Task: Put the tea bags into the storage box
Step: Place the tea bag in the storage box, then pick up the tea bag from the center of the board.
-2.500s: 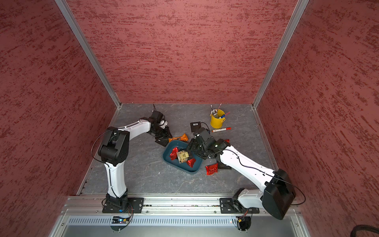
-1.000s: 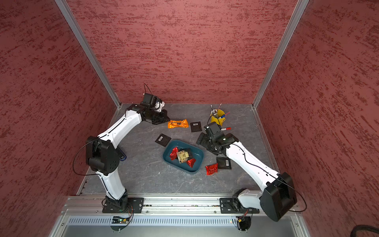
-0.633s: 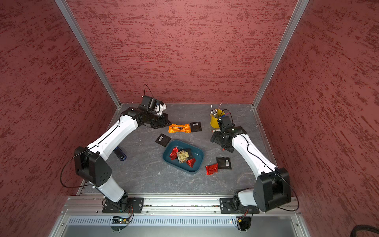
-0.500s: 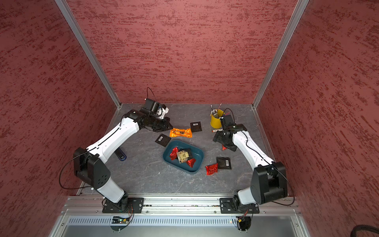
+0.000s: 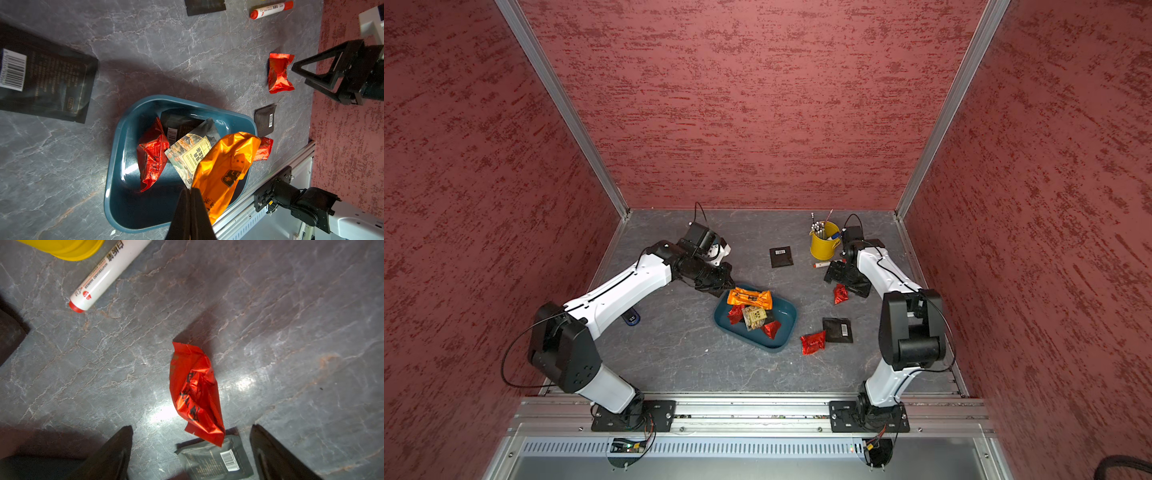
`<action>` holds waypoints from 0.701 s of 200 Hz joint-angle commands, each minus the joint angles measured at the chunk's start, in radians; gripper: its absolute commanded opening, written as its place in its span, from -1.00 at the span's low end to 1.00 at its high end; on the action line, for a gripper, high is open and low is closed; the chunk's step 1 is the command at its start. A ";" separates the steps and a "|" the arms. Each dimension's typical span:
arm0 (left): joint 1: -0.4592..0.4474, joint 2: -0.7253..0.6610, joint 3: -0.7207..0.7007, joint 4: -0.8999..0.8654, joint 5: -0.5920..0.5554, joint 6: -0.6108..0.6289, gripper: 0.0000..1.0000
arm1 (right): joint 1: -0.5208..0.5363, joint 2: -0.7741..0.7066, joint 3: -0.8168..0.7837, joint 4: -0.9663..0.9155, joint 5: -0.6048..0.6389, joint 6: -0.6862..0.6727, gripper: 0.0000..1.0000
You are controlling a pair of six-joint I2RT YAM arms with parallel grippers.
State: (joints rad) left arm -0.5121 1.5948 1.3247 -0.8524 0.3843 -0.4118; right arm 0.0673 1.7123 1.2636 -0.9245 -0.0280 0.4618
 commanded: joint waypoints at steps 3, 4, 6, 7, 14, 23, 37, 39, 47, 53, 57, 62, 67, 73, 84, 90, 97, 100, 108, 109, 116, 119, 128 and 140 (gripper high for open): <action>-0.012 -0.015 -0.014 0.037 0.009 -0.010 -1.00 | -0.005 0.020 0.018 0.027 -0.023 -0.018 0.85; -0.013 -0.015 -0.013 0.038 0.010 -0.010 -1.00 | -0.004 0.021 0.018 0.028 -0.023 -0.018 0.85; -0.015 -0.015 -0.013 0.038 0.011 -0.010 -1.00 | -0.005 0.024 0.016 0.028 -0.023 -0.018 0.85; -0.015 -0.013 -0.013 0.038 0.012 -0.010 -1.00 | -0.005 0.025 0.016 0.028 -0.023 -0.018 0.85; -0.019 -0.007 -0.011 0.037 0.011 -0.010 -1.00 | -0.007 0.034 0.016 0.031 -0.024 -0.017 0.84; -0.023 -0.001 -0.010 0.037 0.008 -0.010 -1.00 | -0.006 0.044 0.013 0.038 -0.026 -0.017 0.84; -0.028 0.005 -0.007 0.039 0.010 -0.012 -1.00 | -0.006 0.052 0.004 0.056 -0.039 -0.014 0.82; -0.029 0.007 -0.007 0.040 0.011 -0.014 -1.00 | -0.007 0.053 0.004 0.057 -0.039 -0.014 0.82; -0.032 0.009 -0.007 0.044 0.011 -0.013 -0.92 | -0.007 0.059 0.002 0.060 -0.041 -0.012 0.81; -0.034 0.010 -0.007 0.046 0.011 -0.014 -0.80 | -0.007 0.064 0.003 0.060 -0.041 -0.012 0.81; -0.034 0.011 -0.009 0.047 0.010 -0.015 -0.73 | -0.008 0.068 0.004 0.059 -0.041 -0.012 0.81; -0.036 0.010 -0.009 0.048 0.009 -0.016 -0.67 | -0.009 0.071 0.003 0.061 -0.041 -0.012 0.80; -0.036 0.013 -0.010 0.049 0.010 -0.018 -0.61 | -0.009 0.074 0.002 0.063 -0.041 -0.012 0.80; -0.036 0.012 -0.011 0.050 0.009 -0.019 -0.50 | -0.011 0.076 -0.002 0.070 -0.041 -0.011 0.80; -0.037 0.013 -0.014 0.054 0.009 -0.021 -0.28 | -0.012 0.085 -0.007 0.076 -0.045 -0.011 0.79; -0.037 0.012 -0.014 0.054 0.008 -0.022 -0.19 | -0.013 0.089 -0.008 0.078 -0.045 -0.011 0.78; -0.038 0.010 -0.016 0.056 0.007 -0.024 -0.10 | -0.015 0.095 -0.010 0.079 -0.044 -0.012 0.78; -0.039 0.011 -0.015 0.056 0.007 -0.023 -0.08 | -0.015 0.096 -0.011 0.081 -0.044 -0.012 0.78; -0.037 0.010 -0.015 0.056 0.007 -0.025 -0.03 | -0.016 0.099 -0.013 0.081 -0.044 -0.012 0.78; -0.037 0.010 -0.016 0.056 0.007 -0.025 -0.02 | -0.016 0.099 -0.014 0.082 -0.044 -0.012 0.77; -0.039 0.007 -0.013 0.056 0.007 -0.025 0.02 | -0.017 0.099 -0.018 0.084 -0.044 -0.012 0.77; -0.039 0.005 -0.013 0.057 0.007 -0.025 0.04 | -0.017 0.099 -0.018 0.086 -0.044 -0.013 0.77; -0.039 0.002 -0.010 0.058 0.007 -0.026 0.08 | -0.018 0.101 -0.021 0.089 -0.044 -0.014 0.76; -0.038 -0.004 -0.003 0.055 0.002 -0.024 0.15 | -0.020 0.107 -0.024 0.090 -0.047 -0.015 0.75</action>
State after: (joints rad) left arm -0.5446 1.6005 1.3163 -0.8101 0.3878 -0.4385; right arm 0.0589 1.8011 1.2518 -0.8562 -0.0681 0.4549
